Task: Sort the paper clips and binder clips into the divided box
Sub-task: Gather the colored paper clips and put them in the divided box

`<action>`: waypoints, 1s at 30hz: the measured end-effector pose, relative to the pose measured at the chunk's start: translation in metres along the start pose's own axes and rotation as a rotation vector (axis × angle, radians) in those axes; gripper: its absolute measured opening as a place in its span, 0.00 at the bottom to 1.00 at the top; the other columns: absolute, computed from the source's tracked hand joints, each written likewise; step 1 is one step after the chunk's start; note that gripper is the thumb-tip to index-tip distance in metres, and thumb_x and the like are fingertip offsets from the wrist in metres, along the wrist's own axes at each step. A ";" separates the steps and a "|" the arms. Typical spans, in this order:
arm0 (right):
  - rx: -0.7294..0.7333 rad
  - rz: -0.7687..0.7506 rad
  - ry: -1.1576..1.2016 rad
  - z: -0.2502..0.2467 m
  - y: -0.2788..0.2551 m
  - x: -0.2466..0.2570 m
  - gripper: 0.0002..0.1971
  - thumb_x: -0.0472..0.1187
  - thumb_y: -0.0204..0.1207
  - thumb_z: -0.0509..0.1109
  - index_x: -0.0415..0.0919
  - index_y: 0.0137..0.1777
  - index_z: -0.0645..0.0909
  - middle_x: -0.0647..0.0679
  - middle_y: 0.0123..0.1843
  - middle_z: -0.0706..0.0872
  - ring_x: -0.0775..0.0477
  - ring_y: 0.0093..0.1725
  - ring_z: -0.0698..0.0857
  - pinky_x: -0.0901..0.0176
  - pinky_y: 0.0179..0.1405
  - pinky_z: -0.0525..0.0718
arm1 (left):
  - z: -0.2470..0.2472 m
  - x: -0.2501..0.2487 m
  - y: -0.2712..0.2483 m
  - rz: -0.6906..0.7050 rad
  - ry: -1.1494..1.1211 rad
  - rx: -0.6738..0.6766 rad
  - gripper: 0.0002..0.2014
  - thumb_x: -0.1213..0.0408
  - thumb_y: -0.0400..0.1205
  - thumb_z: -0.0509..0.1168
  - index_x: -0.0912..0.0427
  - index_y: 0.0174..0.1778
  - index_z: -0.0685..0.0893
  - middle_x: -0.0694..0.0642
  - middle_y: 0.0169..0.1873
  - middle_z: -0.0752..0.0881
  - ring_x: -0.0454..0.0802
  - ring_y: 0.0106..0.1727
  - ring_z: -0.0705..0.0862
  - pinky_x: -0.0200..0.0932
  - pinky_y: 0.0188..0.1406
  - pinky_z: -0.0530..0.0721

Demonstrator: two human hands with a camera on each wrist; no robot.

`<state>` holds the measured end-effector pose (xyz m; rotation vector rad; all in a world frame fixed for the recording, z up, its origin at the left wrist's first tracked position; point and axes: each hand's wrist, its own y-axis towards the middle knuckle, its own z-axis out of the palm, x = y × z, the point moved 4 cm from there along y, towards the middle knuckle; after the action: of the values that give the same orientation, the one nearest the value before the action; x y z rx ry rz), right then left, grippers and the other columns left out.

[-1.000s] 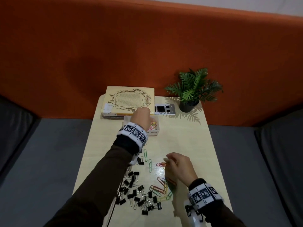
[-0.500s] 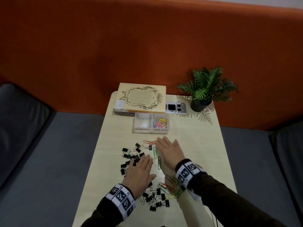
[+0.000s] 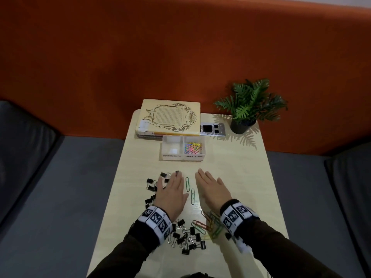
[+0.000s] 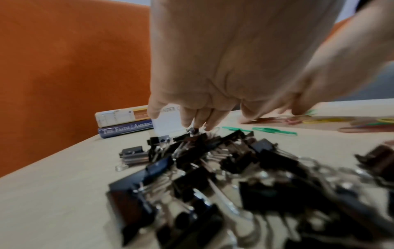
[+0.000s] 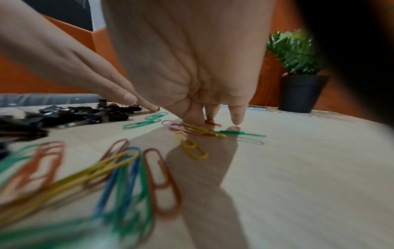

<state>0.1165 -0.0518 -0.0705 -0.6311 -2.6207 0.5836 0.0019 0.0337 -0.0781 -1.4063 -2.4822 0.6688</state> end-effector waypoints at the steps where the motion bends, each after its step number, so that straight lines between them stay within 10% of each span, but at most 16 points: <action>1: 0.005 0.001 -0.003 0.005 -0.010 -0.003 0.39 0.24 0.75 0.55 0.46 0.81 0.41 0.51 0.85 0.42 0.47 0.83 0.45 0.38 0.80 0.51 | -0.003 0.005 0.001 -0.035 -0.014 0.006 0.30 0.48 0.88 0.38 0.59 0.82 0.42 0.53 0.84 0.41 0.50 0.85 0.41 0.66 0.82 0.42; 10: 0.058 -0.173 -0.174 0.018 -0.034 0.014 0.32 0.37 0.81 0.54 0.49 0.81 0.44 0.53 0.85 0.47 0.47 0.83 0.48 0.31 0.80 0.47 | 0.000 -0.001 -0.047 0.178 -0.045 -0.192 0.26 0.52 0.88 0.47 0.56 0.82 0.56 0.51 0.83 0.58 0.49 0.85 0.52 0.68 0.80 0.49; 17: 0.052 -0.419 -0.201 0.041 -0.097 -0.009 0.38 0.32 0.69 0.43 0.54 0.80 0.43 0.54 0.84 0.48 0.47 0.81 0.42 0.32 0.76 0.36 | 0.049 -0.025 -0.101 0.647 -0.012 -0.227 0.18 0.57 0.77 0.61 0.46 0.63 0.81 0.45 0.64 0.85 0.44 0.67 0.83 0.61 0.62 0.84; 22: 0.004 -0.332 -0.190 0.040 -0.084 -0.032 0.41 0.24 0.67 0.48 0.51 0.80 0.46 0.53 0.83 0.53 0.47 0.80 0.43 0.27 0.78 0.49 | 0.050 -0.017 -0.100 0.676 0.049 -0.242 0.19 0.55 0.75 0.59 0.46 0.61 0.82 0.43 0.63 0.86 0.42 0.67 0.83 0.58 0.59 0.85; 26: -0.076 -0.347 -0.249 0.042 -0.101 -0.033 0.30 0.44 0.77 0.50 0.52 0.80 0.47 0.54 0.82 0.58 0.48 0.80 0.56 0.30 0.78 0.55 | 0.048 -0.017 -0.098 0.627 -0.006 -0.235 0.19 0.55 0.73 0.65 0.46 0.62 0.81 0.43 0.63 0.85 0.43 0.67 0.82 0.57 0.60 0.85; 30: 0.027 -0.431 -0.245 0.073 -0.139 -0.041 0.32 0.54 0.80 0.51 0.52 0.81 0.44 0.55 0.83 0.57 0.48 0.81 0.54 0.36 0.73 0.41 | 0.041 -0.020 -0.098 0.563 -0.055 -0.333 0.16 0.55 0.78 0.59 0.46 0.61 0.81 0.42 0.63 0.85 0.43 0.69 0.81 0.58 0.66 0.80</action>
<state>0.0703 -0.2069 -0.0769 0.0256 -2.8435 0.5863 -0.0782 -0.0382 -0.0653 -2.2793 -2.3106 0.3908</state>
